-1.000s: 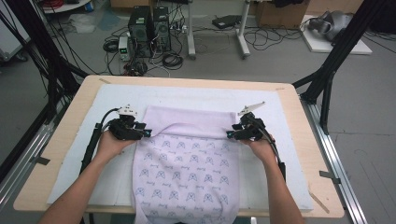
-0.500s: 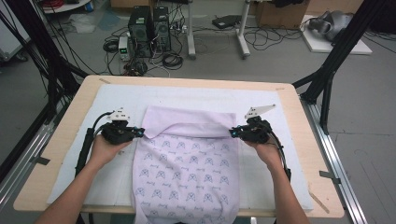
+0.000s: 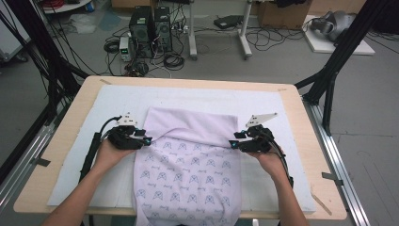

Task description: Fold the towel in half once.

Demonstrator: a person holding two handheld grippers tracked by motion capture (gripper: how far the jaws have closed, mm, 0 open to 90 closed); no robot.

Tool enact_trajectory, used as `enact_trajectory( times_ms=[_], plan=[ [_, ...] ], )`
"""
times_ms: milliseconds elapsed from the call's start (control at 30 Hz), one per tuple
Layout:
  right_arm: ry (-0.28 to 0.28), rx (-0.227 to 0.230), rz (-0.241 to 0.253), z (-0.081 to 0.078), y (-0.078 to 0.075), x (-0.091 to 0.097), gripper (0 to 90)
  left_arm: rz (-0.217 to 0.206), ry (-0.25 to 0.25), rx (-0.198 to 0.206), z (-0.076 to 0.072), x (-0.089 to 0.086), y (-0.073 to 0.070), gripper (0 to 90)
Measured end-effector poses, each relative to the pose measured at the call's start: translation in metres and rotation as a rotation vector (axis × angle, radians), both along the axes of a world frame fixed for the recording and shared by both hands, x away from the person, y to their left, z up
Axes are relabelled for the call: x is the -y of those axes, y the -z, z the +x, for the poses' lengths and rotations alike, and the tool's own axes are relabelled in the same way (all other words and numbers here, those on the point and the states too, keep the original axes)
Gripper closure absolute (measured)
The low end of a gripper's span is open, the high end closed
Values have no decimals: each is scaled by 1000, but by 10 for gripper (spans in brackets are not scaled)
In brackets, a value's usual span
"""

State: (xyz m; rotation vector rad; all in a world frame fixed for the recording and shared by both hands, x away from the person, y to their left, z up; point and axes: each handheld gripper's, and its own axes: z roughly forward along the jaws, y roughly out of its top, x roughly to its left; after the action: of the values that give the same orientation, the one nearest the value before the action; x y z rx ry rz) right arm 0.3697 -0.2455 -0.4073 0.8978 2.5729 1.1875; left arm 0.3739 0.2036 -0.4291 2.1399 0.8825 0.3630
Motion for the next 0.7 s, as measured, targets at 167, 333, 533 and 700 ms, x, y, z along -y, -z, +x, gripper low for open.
enact_trajectory(
  times_ms=[167,333,533,700],
  plan=[
    [26,-81,-17,14,17,-4,544,48,9,-11,4,5,9,728],
    [-17,-39,-22,10,11,-10,789,23,-11,19,-2,-5,-2,826],
    [-24,14,34,-3,-7,0,833,-53,-15,73,-19,-21,-23,831],
    [-71,48,54,-18,-19,4,762,-36,13,78,-39,-28,-25,830]
  ],
)
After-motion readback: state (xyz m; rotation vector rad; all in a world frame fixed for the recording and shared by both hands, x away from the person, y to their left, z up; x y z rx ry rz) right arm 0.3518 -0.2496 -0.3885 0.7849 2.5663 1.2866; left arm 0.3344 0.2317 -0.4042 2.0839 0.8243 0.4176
